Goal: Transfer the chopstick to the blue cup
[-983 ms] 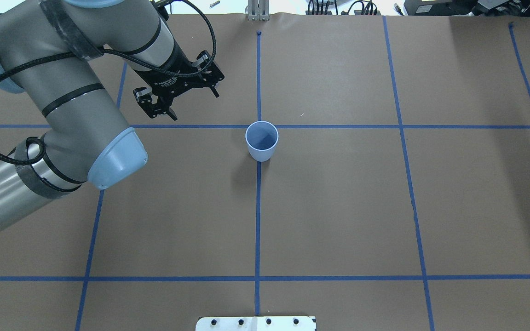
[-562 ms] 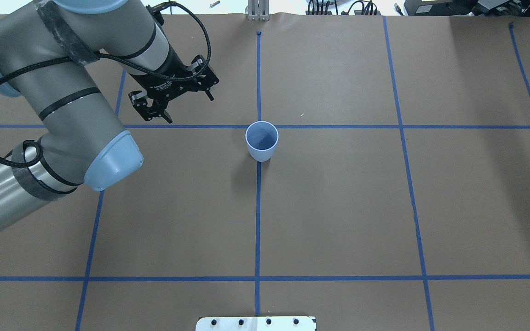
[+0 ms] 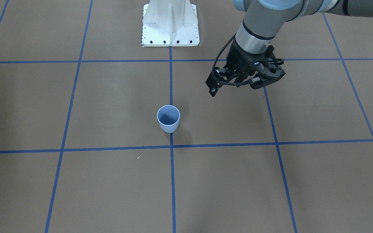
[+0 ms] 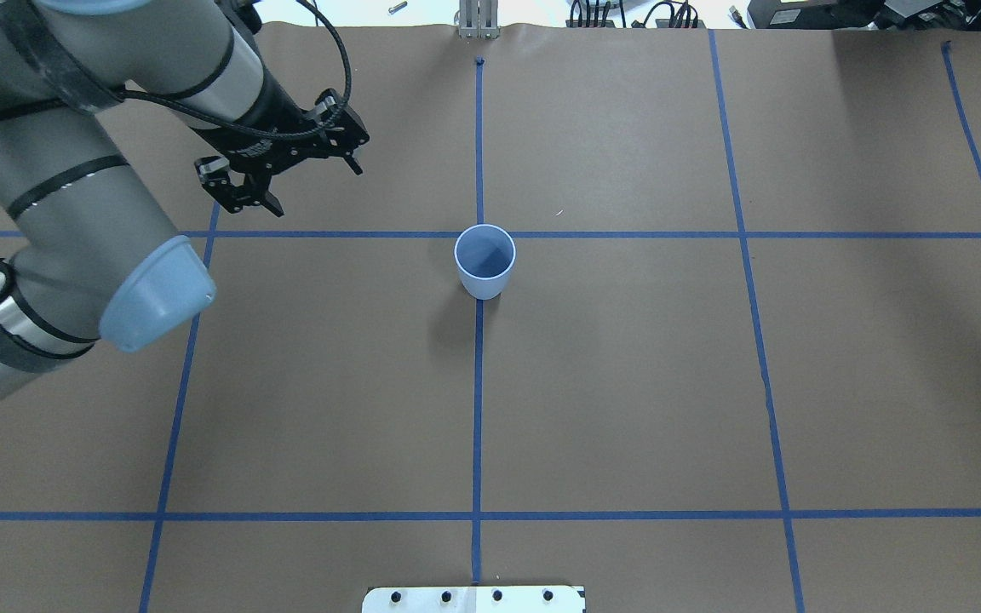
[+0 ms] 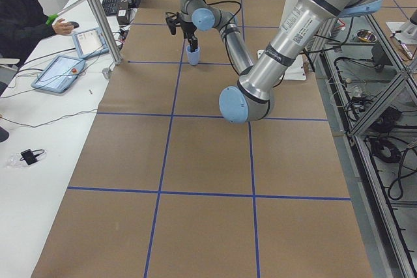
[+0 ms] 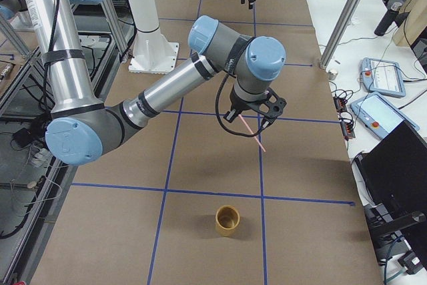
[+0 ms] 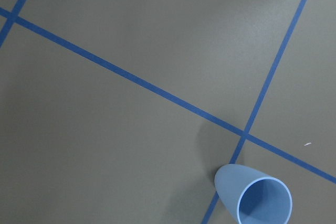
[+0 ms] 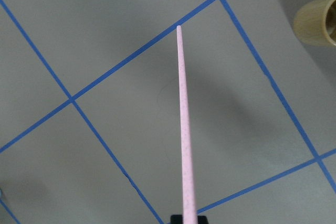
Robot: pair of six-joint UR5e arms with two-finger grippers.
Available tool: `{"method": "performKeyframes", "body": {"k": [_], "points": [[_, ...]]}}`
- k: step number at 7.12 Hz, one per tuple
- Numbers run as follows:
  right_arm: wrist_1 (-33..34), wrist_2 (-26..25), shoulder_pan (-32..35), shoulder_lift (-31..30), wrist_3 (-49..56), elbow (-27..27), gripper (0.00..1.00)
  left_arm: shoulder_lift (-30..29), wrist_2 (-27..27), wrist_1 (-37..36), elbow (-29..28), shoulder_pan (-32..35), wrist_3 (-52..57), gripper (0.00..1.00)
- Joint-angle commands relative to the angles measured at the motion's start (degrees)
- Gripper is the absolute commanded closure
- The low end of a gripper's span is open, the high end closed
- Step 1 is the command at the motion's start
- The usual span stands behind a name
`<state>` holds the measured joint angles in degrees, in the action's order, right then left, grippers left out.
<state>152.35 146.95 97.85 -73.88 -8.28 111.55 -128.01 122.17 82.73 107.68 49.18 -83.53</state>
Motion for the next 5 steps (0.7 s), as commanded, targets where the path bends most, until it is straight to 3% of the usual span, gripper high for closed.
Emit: {"method": "performKeyframes", "body": {"k": [1, 4, 5], "points": [[-0.3, 5.2, -4.8, 5.5, -6.9, 0.4, 1.00, 6.4, 0.5, -0.5, 1.7, 7.1, 14.1, 0.01], [-1.7, 13.1, -11.8, 10.5, -14.1, 0.5, 1.00, 17.1, 0.7, -0.1, 1.7, 15.5, 37.7, 0.01], [-9.3, 15.6, -14.5, 10.7, -22.4, 0.6, 1.00, 21.0, 2.3, 0.4, 1.7, 18.3, 42.9, 0.01]]}}
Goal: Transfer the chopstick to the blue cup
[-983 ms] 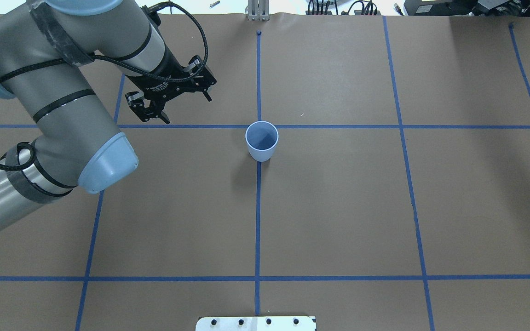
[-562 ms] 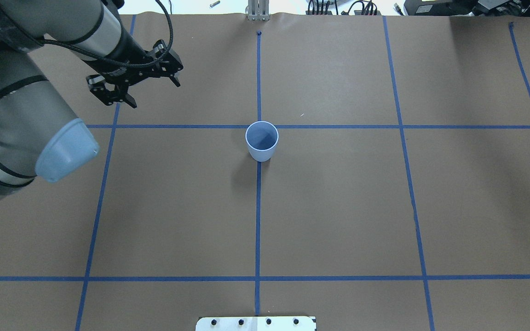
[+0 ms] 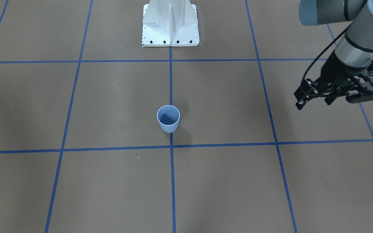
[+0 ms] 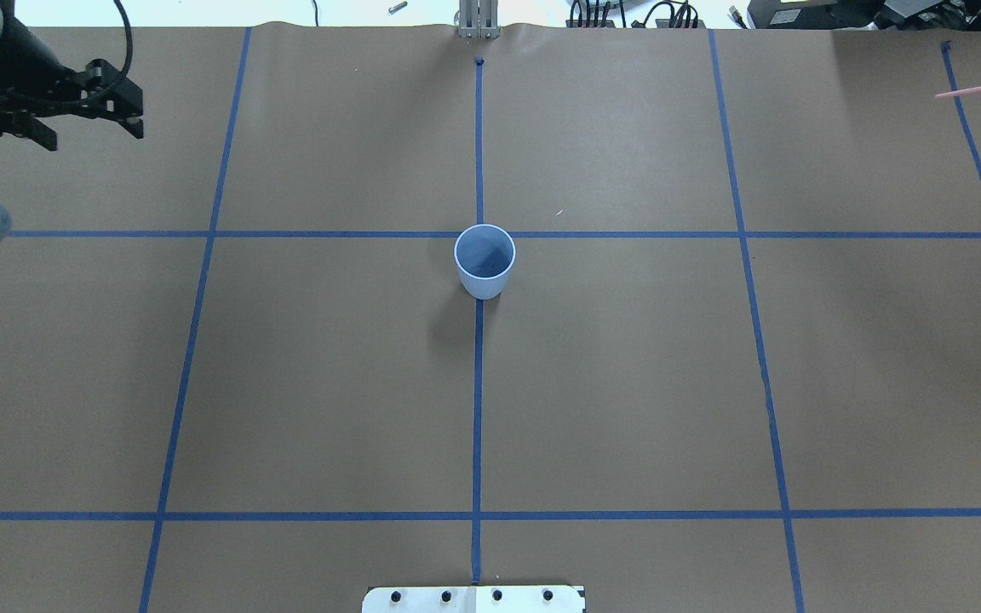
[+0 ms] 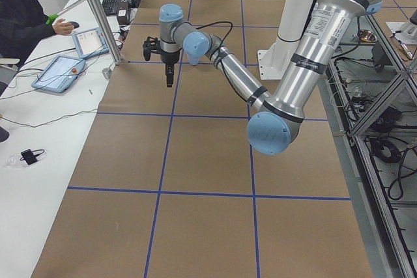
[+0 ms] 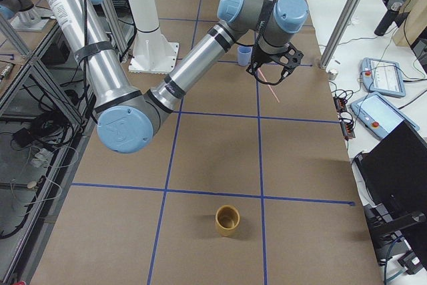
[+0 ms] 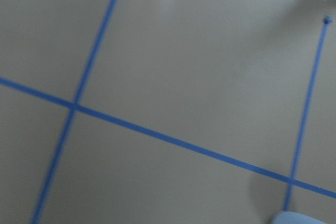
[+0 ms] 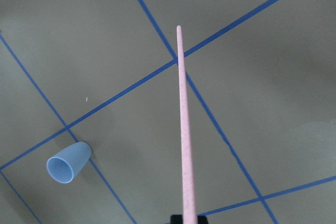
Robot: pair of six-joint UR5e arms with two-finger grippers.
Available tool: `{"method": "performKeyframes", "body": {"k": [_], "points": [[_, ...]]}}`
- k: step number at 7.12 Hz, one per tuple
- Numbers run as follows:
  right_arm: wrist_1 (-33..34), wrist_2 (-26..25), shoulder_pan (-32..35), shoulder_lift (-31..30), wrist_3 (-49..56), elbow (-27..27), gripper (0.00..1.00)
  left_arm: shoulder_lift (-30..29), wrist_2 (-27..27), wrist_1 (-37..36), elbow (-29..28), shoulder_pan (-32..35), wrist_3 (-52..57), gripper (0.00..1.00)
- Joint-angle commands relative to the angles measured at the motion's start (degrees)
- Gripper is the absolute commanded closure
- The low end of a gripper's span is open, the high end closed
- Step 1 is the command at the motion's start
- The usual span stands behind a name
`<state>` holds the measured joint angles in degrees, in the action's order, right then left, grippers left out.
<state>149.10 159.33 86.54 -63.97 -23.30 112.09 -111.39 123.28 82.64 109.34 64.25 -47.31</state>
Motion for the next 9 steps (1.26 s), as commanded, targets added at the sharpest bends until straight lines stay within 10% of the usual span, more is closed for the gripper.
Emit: {"method": "performKeyframes", "body": {"k": [1, 3, 4, 9], "points": [[-20.6, 3.5, -8.3, 0.8, -21.4, -0.4, 1.00, 7.2, 4.6, 0.5, -0.7, 7.7, 13.8, 0.01], [-53.6, 2.2, -18.0, 1.9, -40.9, -6.1, 1.00, 11.7, 6.7, 0.5, -2.3, 13.3, 27.2, 0.01], [-60.0, 0.8, -21.2, 4.2, -43.3, -8.5, 1.00, 12.1, 6.7, 0.5, -2.8, 14.0, 28.1, 0.01], [-60.3, -7.6, -35.2, 14.4, -53.1, -8.9, 1.00, 12.4, 6.7, 0.6, -4.7, 13.9, 28.2, 0.01]]}}
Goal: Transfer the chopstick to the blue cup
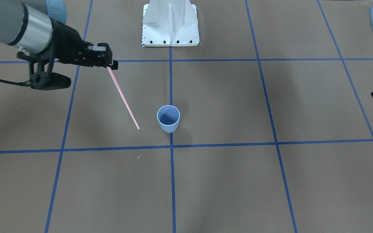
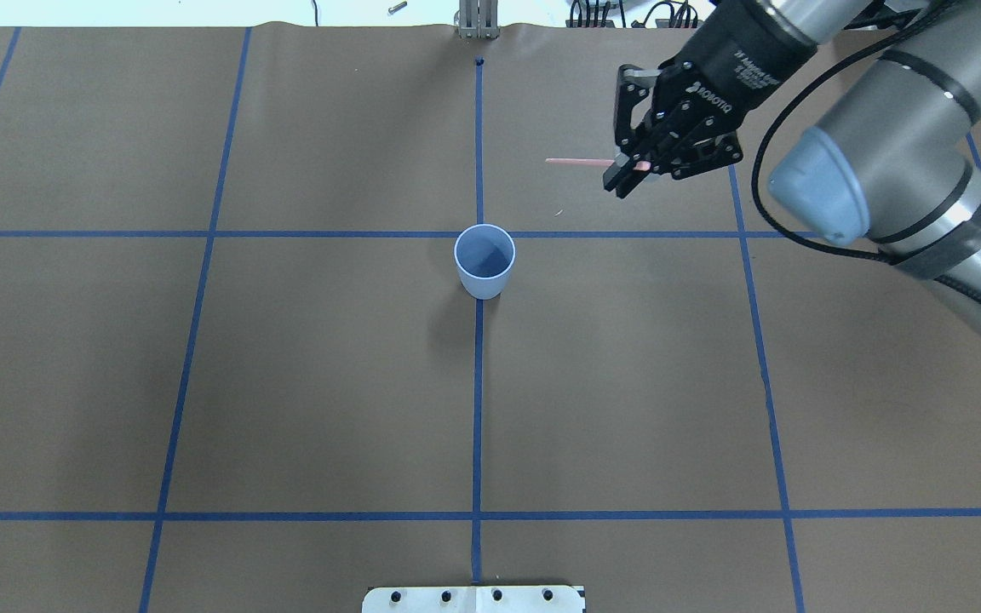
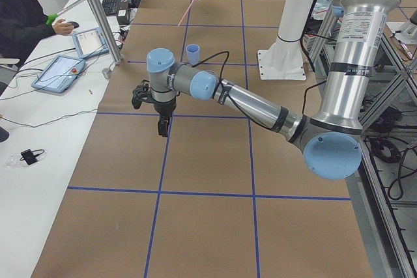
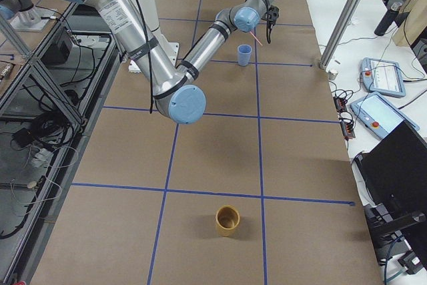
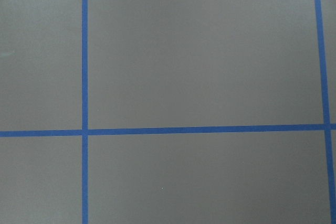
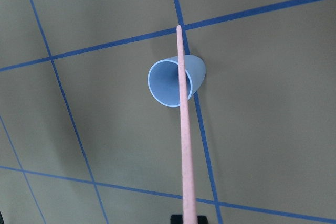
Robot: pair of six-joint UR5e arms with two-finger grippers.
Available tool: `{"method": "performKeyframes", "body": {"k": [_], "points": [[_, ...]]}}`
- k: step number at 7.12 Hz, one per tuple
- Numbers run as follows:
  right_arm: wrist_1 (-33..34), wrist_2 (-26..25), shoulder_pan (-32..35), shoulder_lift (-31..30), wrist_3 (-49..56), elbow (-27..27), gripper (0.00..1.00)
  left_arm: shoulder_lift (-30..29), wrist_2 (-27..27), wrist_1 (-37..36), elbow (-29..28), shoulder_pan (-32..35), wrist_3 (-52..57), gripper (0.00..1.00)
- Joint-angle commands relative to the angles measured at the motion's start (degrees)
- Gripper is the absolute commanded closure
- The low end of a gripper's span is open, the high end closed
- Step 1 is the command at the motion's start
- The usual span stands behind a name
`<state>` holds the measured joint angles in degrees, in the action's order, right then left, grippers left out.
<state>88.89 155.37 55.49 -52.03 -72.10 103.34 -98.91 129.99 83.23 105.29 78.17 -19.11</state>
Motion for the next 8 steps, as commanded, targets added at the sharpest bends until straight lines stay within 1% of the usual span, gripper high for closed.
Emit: {"method": "performKeyframes", "body": {"k": [1, 2, 3, 6, 8], "points": [[-0.1, -6.4, -6.7, 3.4, -4.7, -0.2, 1.00, 0.0, -0.1, 1.0, -1.7, -0.1, 0.0, 0.01], [-0.4, -9.7, -9.1, 3.7, -5.0, -0.4, 1.00, 0.0, 0.0, 2.8, -3.0, 0.0, 0.0, 0.01], [-0.3, -10.3, -9.7, 4.0, -5.2, -0.9, 1.00, 0.0, 0.0, 3.3, -3.4, -0.1, 0.0, 0.01], [0.0, -10.1, -10.7, 3.8, -7.7, -1.9, 1.00, -0.1, -0.1, 3.3, -3.5, -0.1, 0.0, 0.01], [-0.1, -10.1, -11.9, 4.0, -7.9, -3.9, 1.00, -0.1, -0.1, 3.3, -3.5, -0.2, 0.0, 0.01]]}}
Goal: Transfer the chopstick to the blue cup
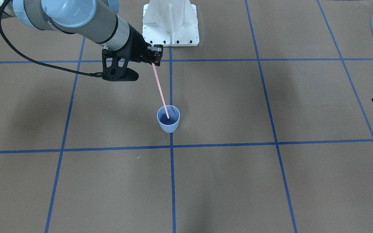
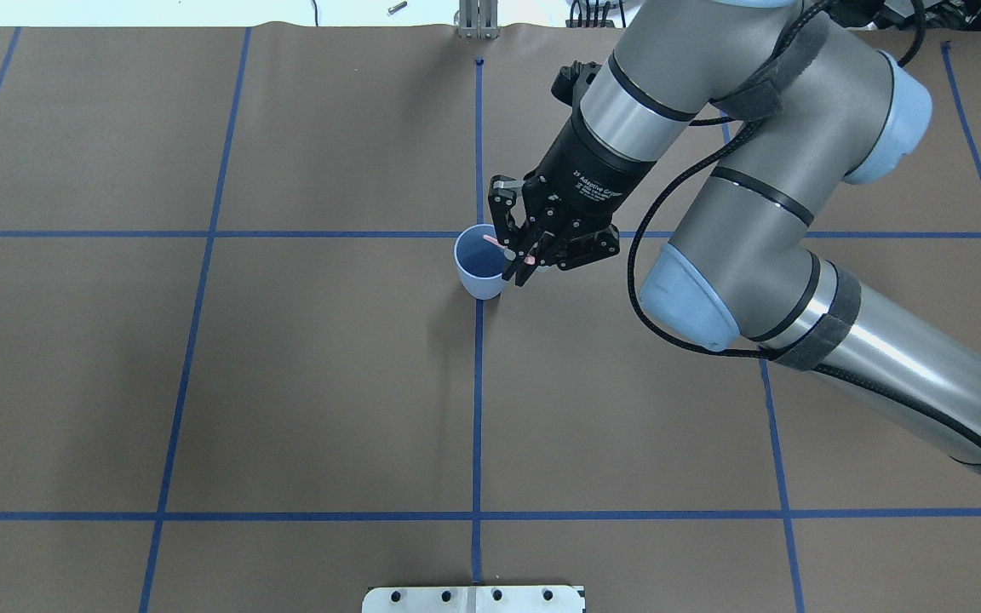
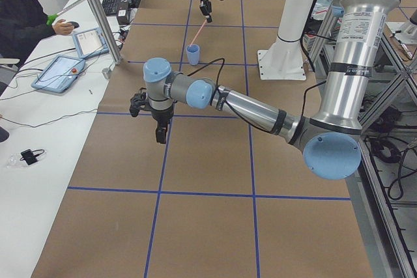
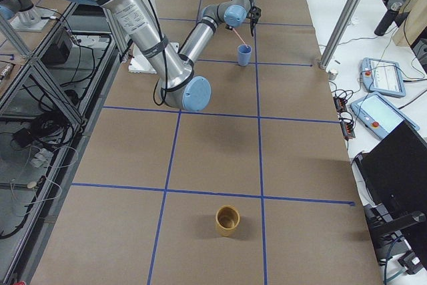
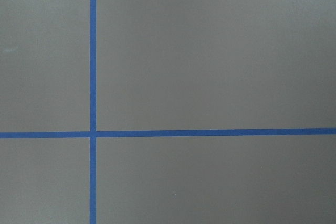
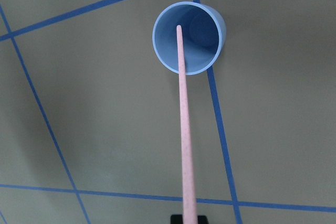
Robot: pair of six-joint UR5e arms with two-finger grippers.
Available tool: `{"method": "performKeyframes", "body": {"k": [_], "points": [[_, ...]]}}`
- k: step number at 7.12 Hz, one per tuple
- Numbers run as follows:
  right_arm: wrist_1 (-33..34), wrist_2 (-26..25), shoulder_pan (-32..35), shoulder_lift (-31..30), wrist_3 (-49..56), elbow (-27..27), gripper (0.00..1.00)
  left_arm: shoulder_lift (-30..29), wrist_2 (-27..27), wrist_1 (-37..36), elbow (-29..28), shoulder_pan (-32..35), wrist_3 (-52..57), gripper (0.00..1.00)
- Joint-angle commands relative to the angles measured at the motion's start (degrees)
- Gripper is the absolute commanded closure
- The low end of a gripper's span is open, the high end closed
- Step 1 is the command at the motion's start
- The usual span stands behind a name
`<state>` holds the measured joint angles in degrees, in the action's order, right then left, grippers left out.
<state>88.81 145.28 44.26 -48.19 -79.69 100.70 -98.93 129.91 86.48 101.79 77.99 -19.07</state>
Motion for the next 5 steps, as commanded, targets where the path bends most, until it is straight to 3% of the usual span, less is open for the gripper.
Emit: {"method": "performKeyframes", "body": {"k": [1, 2, 3, 4, 5], "points": [[-0.1, 0.0, -1.2, 0.1, -0.1, -2.0, 1.00, 0.1, 0.1, 0.0, 0.0, 0.1, 0.0, 0.01], [-0.3, -0.1, -1.5, 0.6, -0.1, -2.9, 1.00, 0.1, 0.1, 0.1, 0.0, 0.0, 0.0, 0.01], [-0.7, -0.1, -2.3, 1.0, -0.1, -4.0, 0.90, 0.0, 0.1, 0.1, 0.0, 0.0, 0.0, 0.01], [-1.4, -0.2, -2.9, 1.4, -0.1, -4.9, 0.64, 0.0, 0.1, 0.1, 0.0, 0.0, 0.0, 0.01], [-1.5, -0.4, -3.1, 1.9, -0.2, -5.6, 0.02, 0.0, 0.0, 0.1, 0.0, 0.0, 0.0, 0.01]]}}
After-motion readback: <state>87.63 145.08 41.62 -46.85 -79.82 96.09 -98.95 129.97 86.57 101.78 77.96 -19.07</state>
